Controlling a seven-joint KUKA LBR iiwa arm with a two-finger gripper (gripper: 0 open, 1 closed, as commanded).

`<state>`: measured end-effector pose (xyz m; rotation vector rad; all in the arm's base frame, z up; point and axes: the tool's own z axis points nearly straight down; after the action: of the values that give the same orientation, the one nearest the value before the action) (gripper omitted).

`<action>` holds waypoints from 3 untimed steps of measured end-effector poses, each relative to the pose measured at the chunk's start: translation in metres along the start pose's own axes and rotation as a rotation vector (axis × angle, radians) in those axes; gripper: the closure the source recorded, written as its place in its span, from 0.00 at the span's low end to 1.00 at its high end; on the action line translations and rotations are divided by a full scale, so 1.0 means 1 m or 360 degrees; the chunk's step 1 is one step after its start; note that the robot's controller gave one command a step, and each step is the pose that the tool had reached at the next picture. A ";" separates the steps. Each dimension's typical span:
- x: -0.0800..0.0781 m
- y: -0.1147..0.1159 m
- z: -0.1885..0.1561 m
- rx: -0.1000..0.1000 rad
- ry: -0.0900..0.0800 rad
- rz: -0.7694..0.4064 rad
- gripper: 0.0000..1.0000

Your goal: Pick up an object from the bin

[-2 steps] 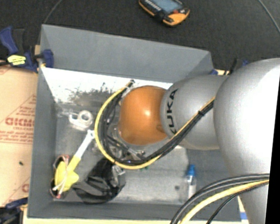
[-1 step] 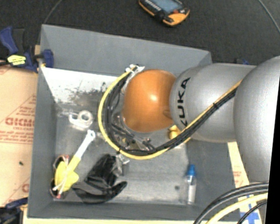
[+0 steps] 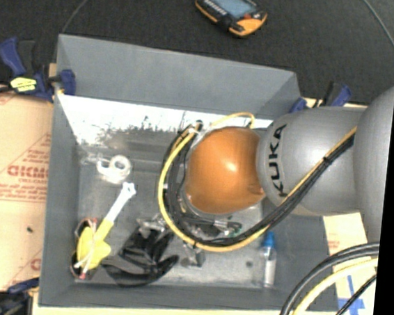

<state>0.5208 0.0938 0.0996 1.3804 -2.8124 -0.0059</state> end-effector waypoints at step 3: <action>0.000 0.005 0.028 0.0001 -0.0002 -0.0796 1.00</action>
Offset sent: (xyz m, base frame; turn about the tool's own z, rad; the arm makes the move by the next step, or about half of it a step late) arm -0.0055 0.0025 -0.0296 -0.5047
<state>0.5166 0.0962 0.0713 2.0348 -2.3853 -0.0087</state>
